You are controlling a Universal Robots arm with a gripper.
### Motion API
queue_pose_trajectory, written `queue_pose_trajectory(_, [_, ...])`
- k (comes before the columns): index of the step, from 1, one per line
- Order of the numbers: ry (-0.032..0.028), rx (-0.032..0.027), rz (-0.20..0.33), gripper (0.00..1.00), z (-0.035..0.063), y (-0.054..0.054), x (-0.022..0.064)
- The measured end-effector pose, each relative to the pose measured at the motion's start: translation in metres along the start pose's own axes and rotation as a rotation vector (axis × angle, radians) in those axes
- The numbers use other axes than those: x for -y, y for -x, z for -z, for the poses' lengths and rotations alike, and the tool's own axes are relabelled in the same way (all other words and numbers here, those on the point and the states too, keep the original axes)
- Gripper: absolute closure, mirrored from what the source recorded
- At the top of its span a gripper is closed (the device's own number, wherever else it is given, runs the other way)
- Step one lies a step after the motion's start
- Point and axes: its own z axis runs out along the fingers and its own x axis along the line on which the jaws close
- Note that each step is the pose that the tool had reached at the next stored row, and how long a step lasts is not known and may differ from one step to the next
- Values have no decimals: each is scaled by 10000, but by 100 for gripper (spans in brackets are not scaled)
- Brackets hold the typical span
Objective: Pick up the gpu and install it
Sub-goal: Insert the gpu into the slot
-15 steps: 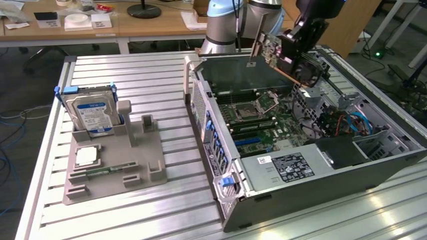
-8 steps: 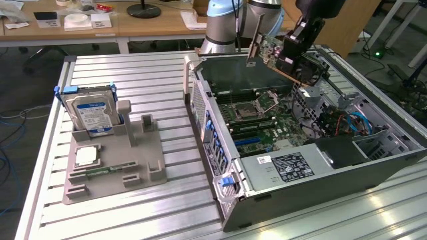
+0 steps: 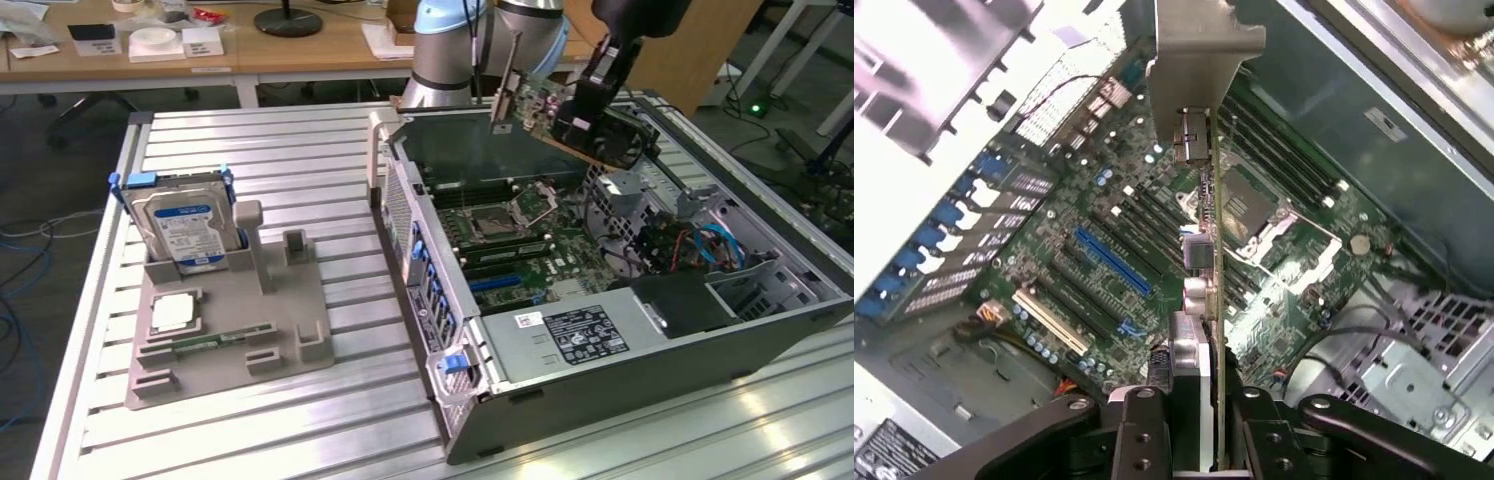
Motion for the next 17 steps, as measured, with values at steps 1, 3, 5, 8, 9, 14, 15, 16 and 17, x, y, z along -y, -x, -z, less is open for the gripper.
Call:
queue_pose_trajectory(1, [2, -5, 186, 72, 0, 0, 0])
queue_pose_trajectory(3, [6, -15, 541, 72, -1, 0, 0])
queue_pose_trajectory(5, [10, -24, 915, 72, -2, 0, 0])
queue_pose_trajectory(8, [15, -39, 1456, 72, -4, 0, 0])
queue_pose_trajectory(9, [17, -44, 1635, 72, -4, 0, 0])
queue_pose_trajectory(14, [27, -68, 2544, 72, -6, 0, 0])
queue_pose_trajectory(15, [28, -74, 2725, 72, -7, 0, 0])
queue_pose_trajectory(16, [31, -78, 2904, 72, -7, 0, 0])
queue_pose_trajectory(17, [33, -83, 3095, 72, -8, 0, 0])
